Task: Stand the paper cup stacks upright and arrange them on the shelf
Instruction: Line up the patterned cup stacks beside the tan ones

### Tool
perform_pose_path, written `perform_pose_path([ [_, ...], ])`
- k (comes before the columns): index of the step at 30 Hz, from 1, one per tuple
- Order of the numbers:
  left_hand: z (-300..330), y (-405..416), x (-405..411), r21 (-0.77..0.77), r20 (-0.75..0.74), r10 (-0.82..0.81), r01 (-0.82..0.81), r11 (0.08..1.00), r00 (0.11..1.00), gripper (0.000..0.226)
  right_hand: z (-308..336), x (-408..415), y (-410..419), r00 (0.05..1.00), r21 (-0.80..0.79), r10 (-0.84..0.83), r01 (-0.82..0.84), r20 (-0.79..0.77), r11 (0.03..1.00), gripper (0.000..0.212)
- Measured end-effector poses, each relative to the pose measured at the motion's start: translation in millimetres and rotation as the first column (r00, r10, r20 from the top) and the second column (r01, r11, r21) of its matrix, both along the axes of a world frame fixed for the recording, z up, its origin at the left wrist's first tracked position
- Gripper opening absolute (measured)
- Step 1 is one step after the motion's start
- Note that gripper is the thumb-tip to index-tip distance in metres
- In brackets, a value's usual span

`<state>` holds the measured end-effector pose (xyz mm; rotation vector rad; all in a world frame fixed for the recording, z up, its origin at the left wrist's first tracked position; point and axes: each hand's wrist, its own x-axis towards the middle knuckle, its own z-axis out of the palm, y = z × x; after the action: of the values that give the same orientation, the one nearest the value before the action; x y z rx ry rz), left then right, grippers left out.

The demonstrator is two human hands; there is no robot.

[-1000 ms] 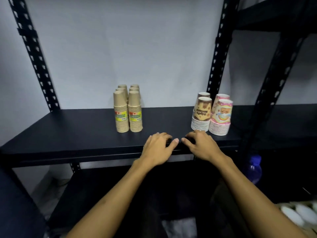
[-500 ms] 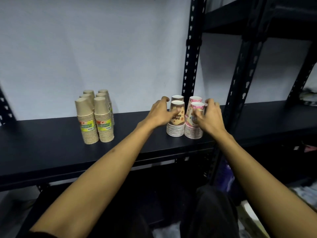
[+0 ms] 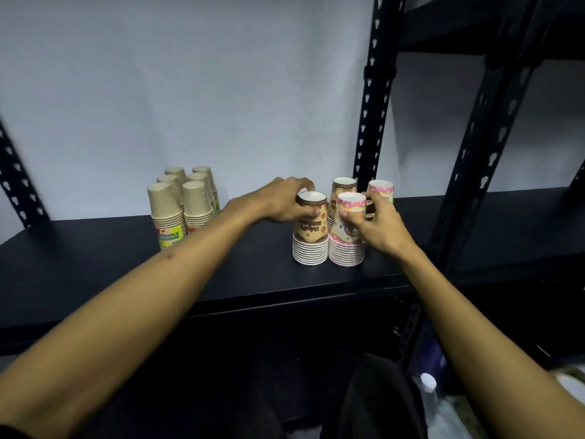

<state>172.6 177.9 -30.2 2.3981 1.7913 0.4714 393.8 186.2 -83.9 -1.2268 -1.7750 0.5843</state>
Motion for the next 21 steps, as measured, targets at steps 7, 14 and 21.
perform_pose_path([
  [7, 28.3, -9.2, -37.8, -0.005, -0.307, 0.083, -0.089, 0.996, 0.948, 0.049, -3.1, -45.0, 11.2, 0.986, 0.051, 0.166, -0.167, 0.017, 0.985, 0.058],
  [14, 42.7, -12.1, -72.5, -0.013, -0.423, 0.163, -0.186, 0.982, 0.891, 0.057, -2.5, -93.8, 24.8, 0.965, -0.001, 0.263, -0.263, -0.008, 0.965, 0.056],
  [21, 49.5, -8.9, -89.2, -0.037, -0.475, 0.23, -0.28, 0.959, 0.849, 0.047, -5.1, -122.9, 31.5, 0.946, -0.007, 0.322, -0.323, -0.047, 0.947, 0.056],
])
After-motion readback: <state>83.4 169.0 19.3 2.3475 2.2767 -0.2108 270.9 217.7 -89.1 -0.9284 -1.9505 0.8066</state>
